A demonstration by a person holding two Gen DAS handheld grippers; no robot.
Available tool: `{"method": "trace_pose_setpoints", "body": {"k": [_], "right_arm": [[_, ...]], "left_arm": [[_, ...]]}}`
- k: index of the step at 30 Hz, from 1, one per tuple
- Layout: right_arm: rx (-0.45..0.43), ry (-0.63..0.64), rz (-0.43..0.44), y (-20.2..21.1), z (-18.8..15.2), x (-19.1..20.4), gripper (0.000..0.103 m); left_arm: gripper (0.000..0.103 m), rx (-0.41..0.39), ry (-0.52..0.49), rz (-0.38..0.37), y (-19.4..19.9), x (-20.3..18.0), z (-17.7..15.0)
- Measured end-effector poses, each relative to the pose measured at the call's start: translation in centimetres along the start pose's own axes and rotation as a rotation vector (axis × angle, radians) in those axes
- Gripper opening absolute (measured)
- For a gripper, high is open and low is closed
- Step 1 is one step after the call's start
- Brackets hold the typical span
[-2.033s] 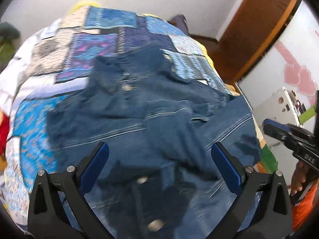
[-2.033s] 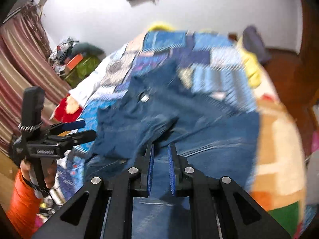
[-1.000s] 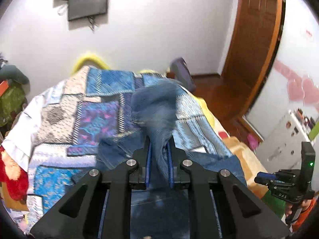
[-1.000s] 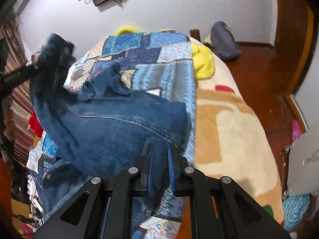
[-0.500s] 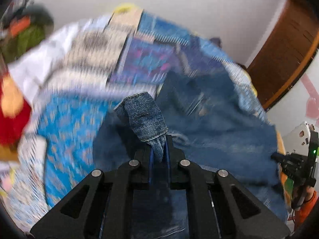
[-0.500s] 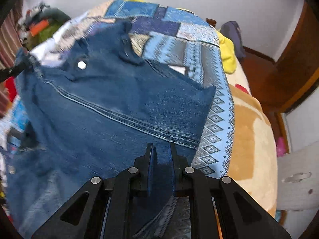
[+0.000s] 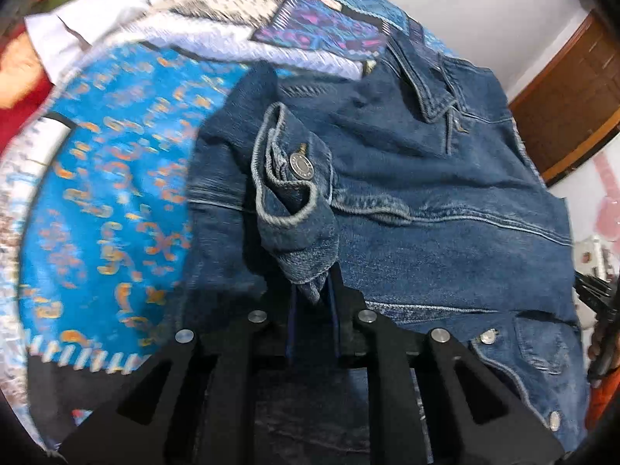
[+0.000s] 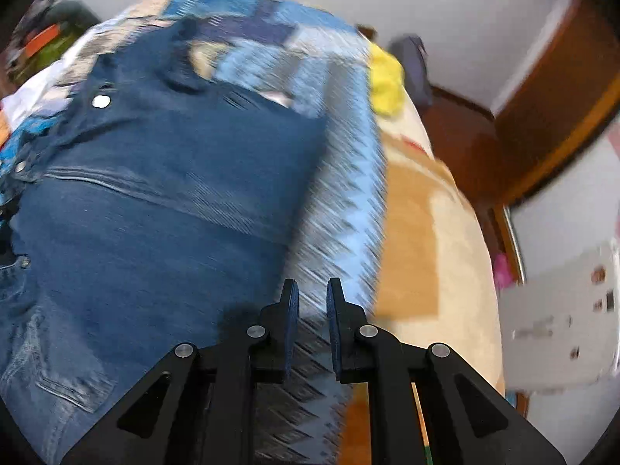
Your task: Fold large clothes
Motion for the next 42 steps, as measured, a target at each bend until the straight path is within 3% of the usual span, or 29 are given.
{"method": "trace_pose_setpoints", "body": {"k": [5, 7, 9, 12, 15, 17, 18, 19, 20, 23, 28, 34, 39, 42], "right_arm": [[-0.001, -0.099, 0.166, 1.3, -0.7, -1.4, 0.01], [-0.041, -0.126, 0.258, 2.7, -0.1, -1.2, 0.01], [-0.072, -0.13, 0.293, 3.4, 0.7, -0.5, 0.01], [-0.061, -0.086, 0.29, 2.4, 1.6, 1.8, 0.01], [-0.029, -0.002, 0.21, 0.2, 1.9, 3.9, 0.011], [-0.054, 0.051, 0.155, 0.5, 1.5, 4.3, 0.022], [-0.058, 0.069, 0.118, 0.6, 1.4, 4.2, 0.05], [-0.068, 0.097, -0.005, 0.7, 1.3, 3.6, 0.086], [-0.081, 0.115, -0.058, 0.5, 1.1, 3.0, 0.093], [-0.043, 0.05, 0.053, 0.3, 0.2, 1.6, 0.093], [-0.037, -0.064, 0.203, 1.5, 0.0, 0.1, 0.093], [-0.1, -0.115, 0.329, 2.8, 3.0, 0.8, 0.093], [-0.095, -0.13, 0.367, 1.1, 5.2, 2.3, 0.092], [-0.049, -0.135, 0.4, -1.3, 6.3, 2.9, 0.071]], "left_arm": [[0.015, -0.051, -0.022, 0.024, 2.8, -0.1, 0.2], [0.016, -0.029, -0.031, 0.046, 2.6, 0.1, 0.1], [0.023, 0.005, -0.028, 0.067, 1.8, 0.6, -0.3], [0.04, 0.055, -0.011, 0.121, -0.2, 1.3, -0.9], [0.042, 0.073, 0.02, 0.101, -1.0, 2.0, -1.6], [0.043, 0.069, 0.02, 0.094, -0.9, 2.1, -1.7], [0.043, 0.073, 0.018, 0.093, -0.9, 2.2, -1.7], [0.045, 0.081, 0.018, 0.09, -0.9, 2.2, -1.7], [0.046, 0.088, 0.02, 0.091, -0.7, 2.3, -2.0], [0.054, 0.102, 0.016, 0.106, -0.1, 2.5, -2.1], [0.083, 0.059, -0.031, 0.211, 2.8, 3.4, -2.1], [0.089, -0.022, 0.024, 0.212, 5.5, 5.6, 1.2], [0.089, -0.004, 0.106, 0.166, 3.4, 6.3, 4.7], [0.089, 0.023, 0.114, 0.128, 1.6, 6.2, 5.8]]}}
Point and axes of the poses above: each gripper's, at about its wrist camera, not at the fingertips, and y roughly against the way its jaws point, x to its left, z to its top, the point moved 5 cm from there along -y, roughly the way its jaws point, and after that the axes turned 5 degrees about y, right-handed, at the moved point
